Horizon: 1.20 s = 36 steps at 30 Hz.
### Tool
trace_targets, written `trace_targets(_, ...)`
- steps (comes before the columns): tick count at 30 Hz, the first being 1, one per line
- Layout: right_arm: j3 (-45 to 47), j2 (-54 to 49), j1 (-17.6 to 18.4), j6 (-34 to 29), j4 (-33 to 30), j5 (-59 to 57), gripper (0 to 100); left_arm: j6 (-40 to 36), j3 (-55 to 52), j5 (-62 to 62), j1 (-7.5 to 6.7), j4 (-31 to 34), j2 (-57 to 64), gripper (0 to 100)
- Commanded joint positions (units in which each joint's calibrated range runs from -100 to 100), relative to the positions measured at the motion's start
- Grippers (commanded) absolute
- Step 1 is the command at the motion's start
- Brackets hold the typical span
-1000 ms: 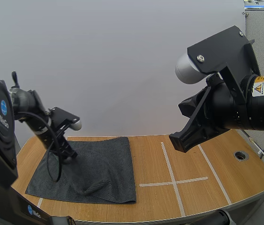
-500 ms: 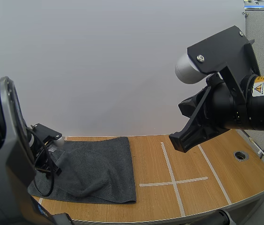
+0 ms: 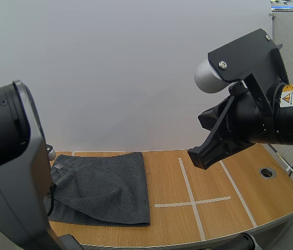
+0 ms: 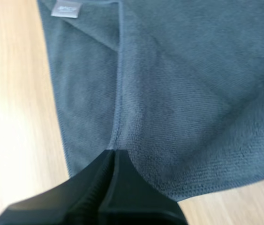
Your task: Fold the towel
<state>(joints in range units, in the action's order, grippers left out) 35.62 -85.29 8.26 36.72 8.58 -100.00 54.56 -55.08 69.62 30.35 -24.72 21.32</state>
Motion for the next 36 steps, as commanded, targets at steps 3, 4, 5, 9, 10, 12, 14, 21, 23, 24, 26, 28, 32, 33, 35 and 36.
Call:
trace_targets(3,0.03,-0.49,-0.21,-0.2,-0.32,0.0,0,0.93,-0.13,-2.46,2.19,-2.66,0.25,0)
trace_targets(4,0.03,-0.49,-0.21,-0.2,-0.32,0.0,0,0.93,-0.13,-2.91,2.5,-2.82,0.25,0)
trace_targets(5,0.03,-0.49,-0.21,-0.2,-0.32,0.0,0,0.93,-0.13,-3.35,2.99,-3.16,0.25,0)
trace_targets(9,0.03,-0.49,-0.21,-0.2,-0.32,0.0,0,2.06,-0.13,-3.35,4.43,-4.52,-0.78,0)
trace_targets(10,0.03,-0.49,-0.21,-0.2,-0.32,0.0,0,2.17,-0.13,-3.35,4.98,-4.91,-1.47,0)
trace_targets(12,0.03,-0.49,-0.21,-0.2,-0.32,0.0,0,2.28,-0.25,-3.35,5.71,-5.23,-2.44,0)
trace_targets(14,0.03,-0.49,-0.21,-0.2,-0.32,0.0,0,2.59,-0.24,-3.35,6.01,-5.32,-2.97,0)
trace_targets(21,0.03,-0.49,-0.21,-0.2,-0.32,0.0,0,4.55,-0.24,-3.17,8.34,-7.78,-4.93,0)
trace_targets(23,0.03,-0.49,-0.21,-0.2,-0.32,0.0,0,4.85,-0.24,-2.4,8.93,-7.78,-5.51,0)
trace_targets(24,0.03,-0.49,-0.21,-0.2,-0.32,0.0,0,4.85,-0.24,-2.38,9.07,-7.78,-5.76,0)
trace_targets(26,0.03,-0.49,-0.21,-0.2,-0.32,0.0,0,5.27,-0.24,-1.16,9.42,-7.78,-6.03,0)
trace_targets(28,0.03,-0.49,-0.21,-0.2,-0.32,0.0,0,5.45,-0.24,0.3,9.8,-7.78,-6.17,0)
trace_targets(32,0.03,-0.49,-0.21,-0.2,-0.32,0.0,0,5.5,-0.24,0.55,10.24,-7.78,-6.67,0)
trace_targets(33,0.03,-0.49,-0.21,-0.2,-0.32,0.0,0,5.5,-0.24,0.55,10.36,-7.78,-6.67,0)
trace_targets(35,0.03,-0.49,-0.21,-0.2,-0.32,0.0,0,5.58,-0.24,0.77,10.52,-7.68,-6.67,0)
trace_targets(36,0.03,-0.49,-0.21,-0.2,-0.32,0.0,0,5.58,-0.24,0.77,10.68,-7.68,-6.67,0)
